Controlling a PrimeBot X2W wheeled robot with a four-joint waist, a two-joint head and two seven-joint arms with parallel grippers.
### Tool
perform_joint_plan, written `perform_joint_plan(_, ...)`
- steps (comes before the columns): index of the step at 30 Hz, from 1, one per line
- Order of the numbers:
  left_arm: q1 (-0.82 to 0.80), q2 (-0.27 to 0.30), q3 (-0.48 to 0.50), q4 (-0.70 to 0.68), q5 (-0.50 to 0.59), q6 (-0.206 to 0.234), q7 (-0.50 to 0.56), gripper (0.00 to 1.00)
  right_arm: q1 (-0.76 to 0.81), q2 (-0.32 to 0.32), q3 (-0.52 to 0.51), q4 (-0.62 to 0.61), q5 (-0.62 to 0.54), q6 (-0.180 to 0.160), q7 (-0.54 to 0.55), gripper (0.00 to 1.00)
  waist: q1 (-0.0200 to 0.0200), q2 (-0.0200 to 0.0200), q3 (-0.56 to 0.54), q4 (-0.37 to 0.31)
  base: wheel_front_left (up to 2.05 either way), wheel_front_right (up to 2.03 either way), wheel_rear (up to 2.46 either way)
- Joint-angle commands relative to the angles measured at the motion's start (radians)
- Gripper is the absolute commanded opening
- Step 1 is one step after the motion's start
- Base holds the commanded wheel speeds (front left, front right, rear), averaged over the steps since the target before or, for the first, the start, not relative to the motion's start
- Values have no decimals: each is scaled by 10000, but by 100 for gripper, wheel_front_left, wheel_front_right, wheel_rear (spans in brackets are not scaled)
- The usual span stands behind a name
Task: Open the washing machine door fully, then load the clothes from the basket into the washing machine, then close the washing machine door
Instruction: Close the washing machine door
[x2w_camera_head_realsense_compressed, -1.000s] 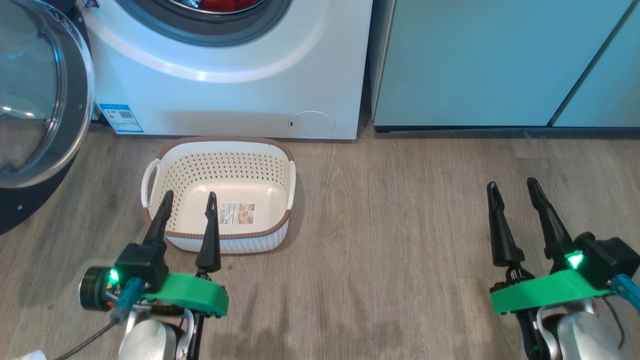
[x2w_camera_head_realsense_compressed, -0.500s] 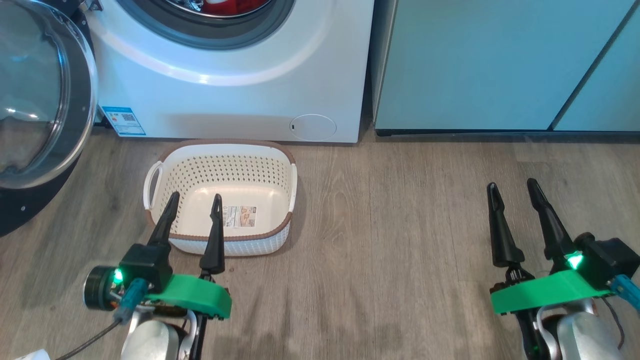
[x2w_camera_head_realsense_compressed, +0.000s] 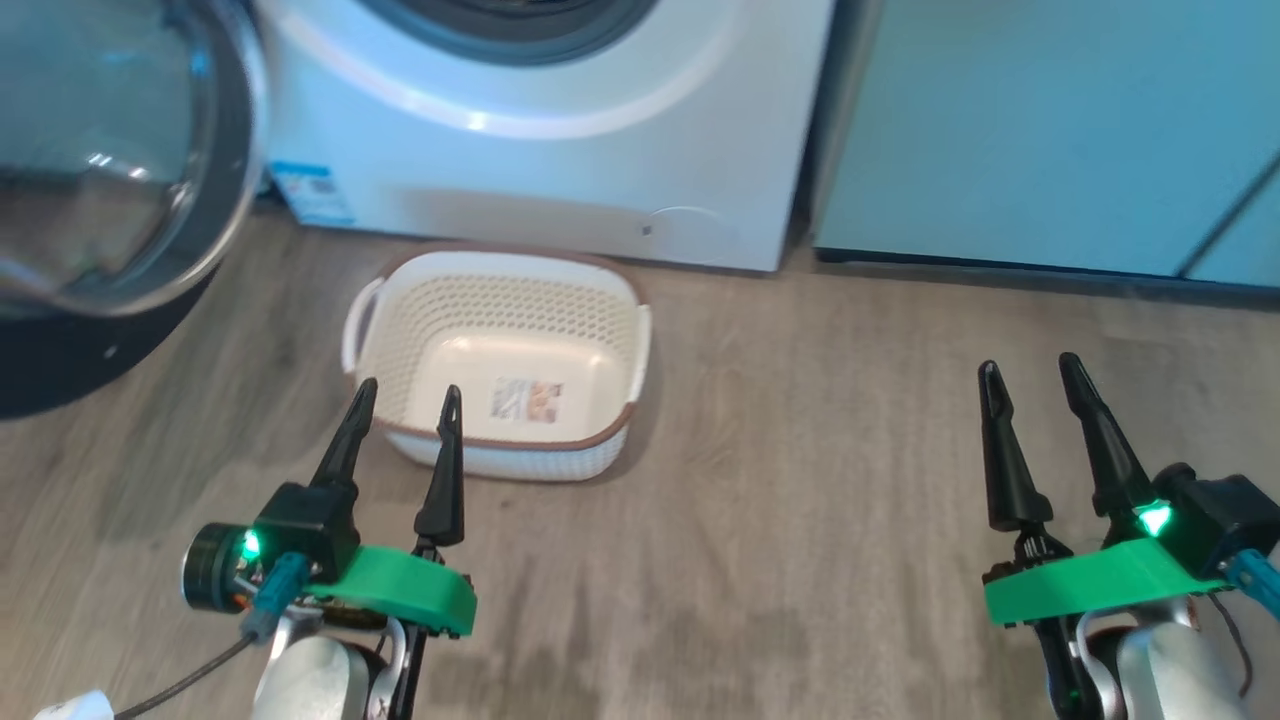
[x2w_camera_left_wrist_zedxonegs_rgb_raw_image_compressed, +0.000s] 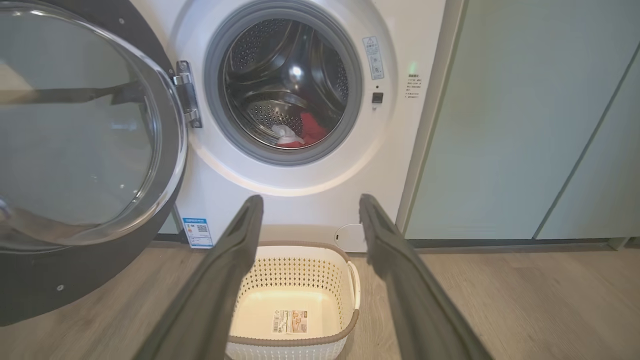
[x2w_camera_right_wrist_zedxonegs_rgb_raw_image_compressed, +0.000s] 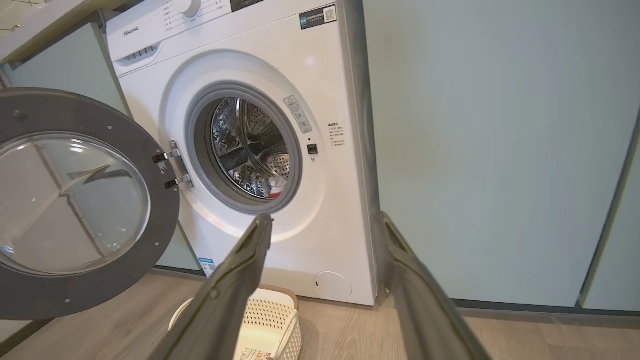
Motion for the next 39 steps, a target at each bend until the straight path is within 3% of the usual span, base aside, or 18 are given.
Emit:
perform_joint_plan(1,-477,2,283,-315,-28,78,-95,100,-214,-33,285,-367,-89,71,-72,100,0,0,193,465,0,0,0)
perform_joint_plan(16,-275,0,337,-272,-49,217,-95,100,-187,-33,639,-224,-50,71,-14,100,0,0,-215,3329,0,0,0)
perform_joint_plan(24,-57,12,432,-349,60,214,-95,100,-46,-33,854,-102,60,71,-34,100,0,0,-656,4376,0,0,0)
perform_joint_plan(39,790,13,1201,-1361,24,549,-95,100,-833,-33,1809,355,33,71,47,100,0,0,-513,4576,0,0,0)
